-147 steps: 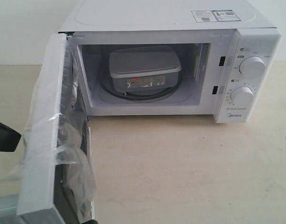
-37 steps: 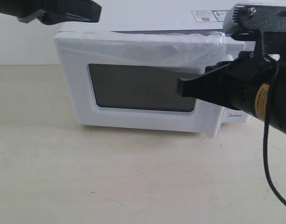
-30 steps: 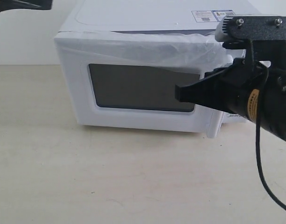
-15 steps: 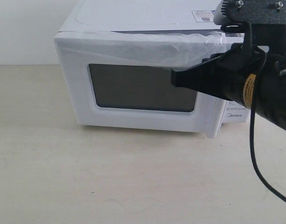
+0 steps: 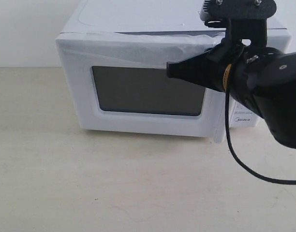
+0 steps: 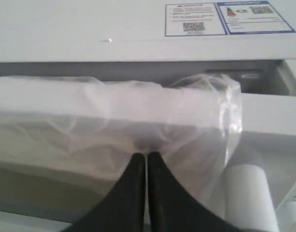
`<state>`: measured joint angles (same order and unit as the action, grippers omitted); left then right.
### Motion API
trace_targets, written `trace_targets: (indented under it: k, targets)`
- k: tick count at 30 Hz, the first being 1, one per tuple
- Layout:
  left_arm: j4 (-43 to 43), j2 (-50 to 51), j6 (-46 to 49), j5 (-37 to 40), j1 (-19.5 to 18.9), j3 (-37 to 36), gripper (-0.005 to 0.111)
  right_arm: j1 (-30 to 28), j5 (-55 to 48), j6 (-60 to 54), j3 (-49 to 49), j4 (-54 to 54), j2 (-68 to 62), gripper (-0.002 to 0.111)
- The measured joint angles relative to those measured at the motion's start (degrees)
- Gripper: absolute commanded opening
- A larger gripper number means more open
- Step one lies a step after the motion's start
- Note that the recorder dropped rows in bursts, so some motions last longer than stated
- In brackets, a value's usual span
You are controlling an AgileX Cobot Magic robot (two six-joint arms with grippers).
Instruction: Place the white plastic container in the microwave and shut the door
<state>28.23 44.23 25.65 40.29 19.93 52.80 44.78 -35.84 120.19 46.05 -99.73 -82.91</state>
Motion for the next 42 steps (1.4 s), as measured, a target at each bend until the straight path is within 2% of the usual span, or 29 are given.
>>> trace_targets:
  k: [19, 25, 35, 42]
  targets:
    - [0.0, 0.0, 0.0, 0.0, 0.0, 0.0, 0.004, -1.6, 2.2, 0.0, 5.2, 1.2, -6.0, 0.000]
    - [0.0, 0.0, 0.0, 0.0, 0.0, 0.0, 0.004, -4.4, 3.8, 0.0, 5.4, 0.9, -6.3, 0.000]
    - [0.0, 0.0, 0.0, -1.8, 0.0, 0.0, 0.004, -4.8, 4.3, 0.0, 5.5, 1.3, -5.9, 0.000]
    - [0.0, 0.0, 0.0, -1.8, 0.0, 0.0, 0.004, -3.9, 4.8, -1.3, 4.8, 0.3, -0.6, 0.000]
